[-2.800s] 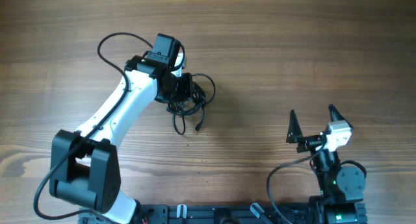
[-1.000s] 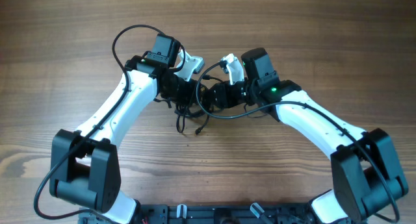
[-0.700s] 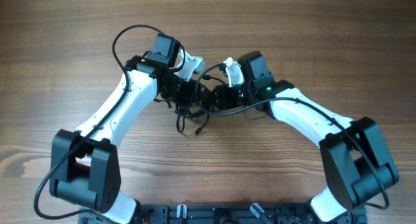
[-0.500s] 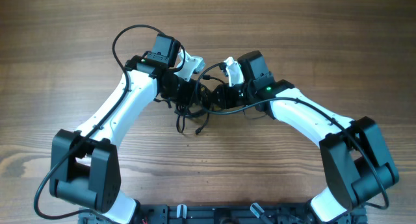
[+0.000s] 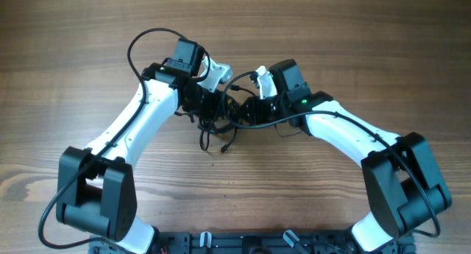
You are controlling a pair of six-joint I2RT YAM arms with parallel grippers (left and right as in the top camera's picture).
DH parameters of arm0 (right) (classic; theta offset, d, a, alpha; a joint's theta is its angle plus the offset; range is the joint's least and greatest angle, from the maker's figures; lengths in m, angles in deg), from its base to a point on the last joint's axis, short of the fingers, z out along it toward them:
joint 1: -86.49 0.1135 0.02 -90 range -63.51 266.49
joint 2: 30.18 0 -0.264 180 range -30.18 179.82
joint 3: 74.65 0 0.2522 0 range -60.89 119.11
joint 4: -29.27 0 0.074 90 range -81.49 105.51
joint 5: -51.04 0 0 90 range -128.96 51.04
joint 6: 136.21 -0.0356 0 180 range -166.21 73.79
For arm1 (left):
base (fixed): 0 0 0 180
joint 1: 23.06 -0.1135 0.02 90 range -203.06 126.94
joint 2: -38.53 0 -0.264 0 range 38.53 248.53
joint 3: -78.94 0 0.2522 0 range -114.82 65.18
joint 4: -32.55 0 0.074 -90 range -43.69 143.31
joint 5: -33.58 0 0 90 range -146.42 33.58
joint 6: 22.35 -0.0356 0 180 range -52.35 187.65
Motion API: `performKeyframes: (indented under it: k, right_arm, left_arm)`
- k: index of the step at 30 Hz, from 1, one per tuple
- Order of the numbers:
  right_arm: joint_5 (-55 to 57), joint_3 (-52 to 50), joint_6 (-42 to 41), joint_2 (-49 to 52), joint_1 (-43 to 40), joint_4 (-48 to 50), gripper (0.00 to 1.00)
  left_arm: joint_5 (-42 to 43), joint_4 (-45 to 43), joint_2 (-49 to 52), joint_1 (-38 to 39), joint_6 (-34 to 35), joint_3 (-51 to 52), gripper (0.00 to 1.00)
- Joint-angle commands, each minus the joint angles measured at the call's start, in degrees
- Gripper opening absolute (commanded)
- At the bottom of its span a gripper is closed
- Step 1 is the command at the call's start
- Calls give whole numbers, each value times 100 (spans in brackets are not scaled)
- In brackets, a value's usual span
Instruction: Untangle cables
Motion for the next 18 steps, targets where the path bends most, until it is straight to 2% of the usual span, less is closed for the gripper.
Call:
performKeyframes:
  k: [1, 10, 11, 14, 18]
  right_arm:
    - [-79, -74, -37, 129, 24, 9, 22]
    - [-20, -201, -186, 138, 142, 74, 22]
    - [-20, -201, -190, 138, 142, 81, 21]
    - [-20, -201, -223, 138, 142, 120, 4]
    - [-114, -199, -461, 138, -63, 179, 4]
  left_arm:
    - [175, -7, 39, -31, -85, -59, 4]
    - [175, -9, 39, -31, -85, -59, 4]
    - [175, -9, 39, -31, -85, -59, 4]
    - [175, -9, 39, -31, -85, -59, 4]
    - [175, -22, 39, -33, -85, -59, 4]
